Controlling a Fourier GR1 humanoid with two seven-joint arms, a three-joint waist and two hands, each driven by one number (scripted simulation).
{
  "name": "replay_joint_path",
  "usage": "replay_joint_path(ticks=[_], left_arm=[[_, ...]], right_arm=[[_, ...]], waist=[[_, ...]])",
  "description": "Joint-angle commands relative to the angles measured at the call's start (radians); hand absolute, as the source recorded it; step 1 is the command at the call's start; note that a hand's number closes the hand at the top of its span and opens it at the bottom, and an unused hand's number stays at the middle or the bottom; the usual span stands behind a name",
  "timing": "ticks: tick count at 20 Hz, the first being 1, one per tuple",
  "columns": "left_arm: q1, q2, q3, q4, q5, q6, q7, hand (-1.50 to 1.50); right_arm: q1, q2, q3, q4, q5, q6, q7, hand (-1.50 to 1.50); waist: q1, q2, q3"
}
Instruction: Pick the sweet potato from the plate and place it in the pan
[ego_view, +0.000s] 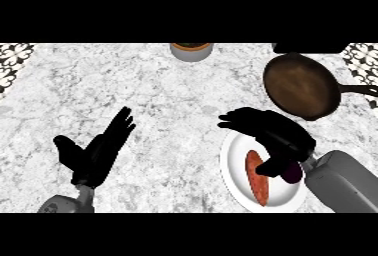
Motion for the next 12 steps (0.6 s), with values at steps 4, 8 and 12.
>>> replay_joint_path(ticks=[4,8,12], left_arm=[[0.025,0.020,0.019,0.021,0.015,-0.023,0.003,0.00],[-0.039,-0.034,-0.007,0.006,-0.011,0.027,0.033,0.00],[0.007,-0.005,0.003,0.014,-0.009,-0.020,-0.007,0.00]], right_arm=[[-0.098,-0.101,0.220,-0.107,0.295,0.255,0.338,-1.50],[-0.120,0.003,0.331,-0.181,0.347,0.478,0.567,-1.50],[-0.114,0.081,0.366,-0.226,0.334,0.720,0.753,-1.50]], waist=[[-0.004,-0.011,-0.004],[-0.012,-0.007,-0.001],[-0.006,-0.002,0.001]])
